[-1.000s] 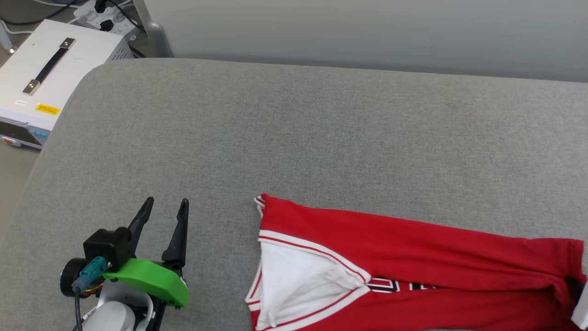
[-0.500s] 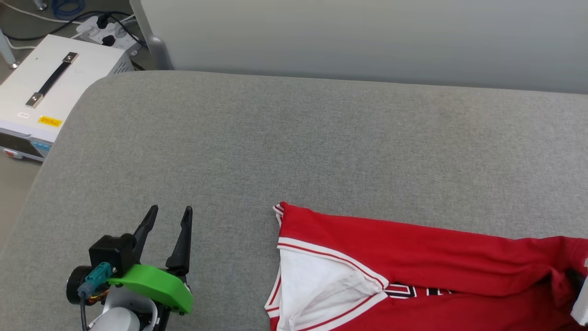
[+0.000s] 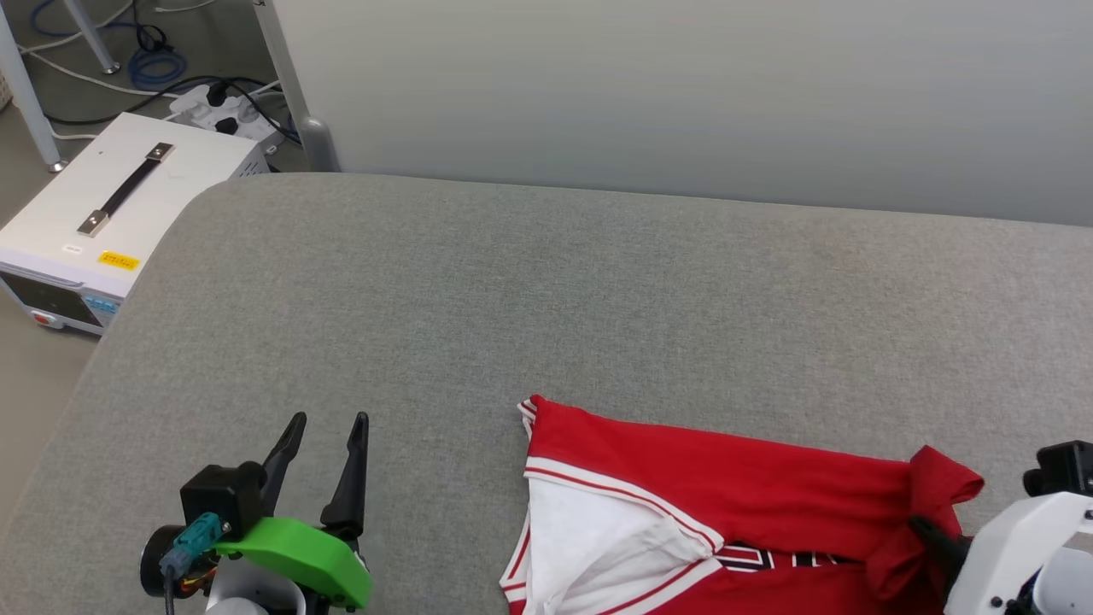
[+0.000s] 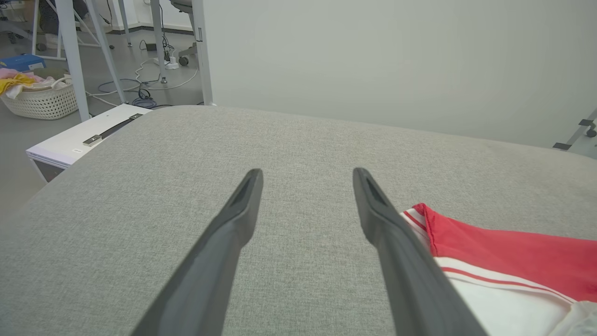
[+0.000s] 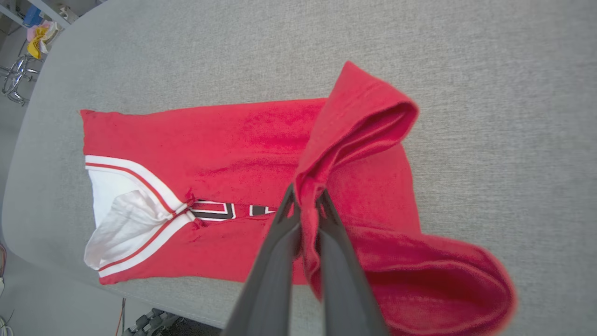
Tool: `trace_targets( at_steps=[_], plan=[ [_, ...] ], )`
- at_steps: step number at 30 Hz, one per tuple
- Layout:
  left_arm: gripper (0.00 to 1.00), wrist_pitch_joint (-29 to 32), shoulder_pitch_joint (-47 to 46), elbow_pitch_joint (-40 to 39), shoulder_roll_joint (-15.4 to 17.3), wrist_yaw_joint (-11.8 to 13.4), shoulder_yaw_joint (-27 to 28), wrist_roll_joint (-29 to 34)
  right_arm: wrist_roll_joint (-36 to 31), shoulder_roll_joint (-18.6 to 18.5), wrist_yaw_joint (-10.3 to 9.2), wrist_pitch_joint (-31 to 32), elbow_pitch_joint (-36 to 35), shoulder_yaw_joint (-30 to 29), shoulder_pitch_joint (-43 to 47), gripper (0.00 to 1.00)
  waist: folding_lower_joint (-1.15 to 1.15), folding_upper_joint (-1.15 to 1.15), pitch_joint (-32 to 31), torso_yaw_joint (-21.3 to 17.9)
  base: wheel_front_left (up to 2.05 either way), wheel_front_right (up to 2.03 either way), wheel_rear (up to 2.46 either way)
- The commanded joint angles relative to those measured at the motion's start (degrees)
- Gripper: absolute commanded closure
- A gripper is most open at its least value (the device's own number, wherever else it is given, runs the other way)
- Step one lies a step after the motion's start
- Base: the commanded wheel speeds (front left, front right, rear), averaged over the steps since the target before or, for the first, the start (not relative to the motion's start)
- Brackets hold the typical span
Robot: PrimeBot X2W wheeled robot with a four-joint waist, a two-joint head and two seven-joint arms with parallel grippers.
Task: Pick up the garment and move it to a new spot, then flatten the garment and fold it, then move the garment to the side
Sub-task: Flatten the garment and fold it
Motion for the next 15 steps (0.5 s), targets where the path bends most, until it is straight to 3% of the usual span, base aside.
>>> trace_targets(
  at_steps=[1,7,15],
  plan=[
    [0.0,-0.3,1.2,0.0,-0.4,-0.4,0.3,0.4,0.5,1.0,-0.04,0.5,-0.9,0.7,0.6,1.0,0.0,0.0,-0.4,0.4,0.0,0.0,0.0],
    [0.0,-0.3,1.7,0.4,-0.7,-0.7,0.6,0.8,2.4,4.0,-0.04,1.0,-1.6,4.0,-1.0,1.0,0.0,0.0,-1.0,1.2,0.0,0.0,0.0],
    [0.0,-0.3,2.1,0.9,-0.6,-0.8,0.5,0.8,13.4,4.1,-0.04,-6.0,4.4,14.0,-3.4,1.0,0.0,0.0,-1.8,2.0,0.0,0.0,0.0]
  ],
)
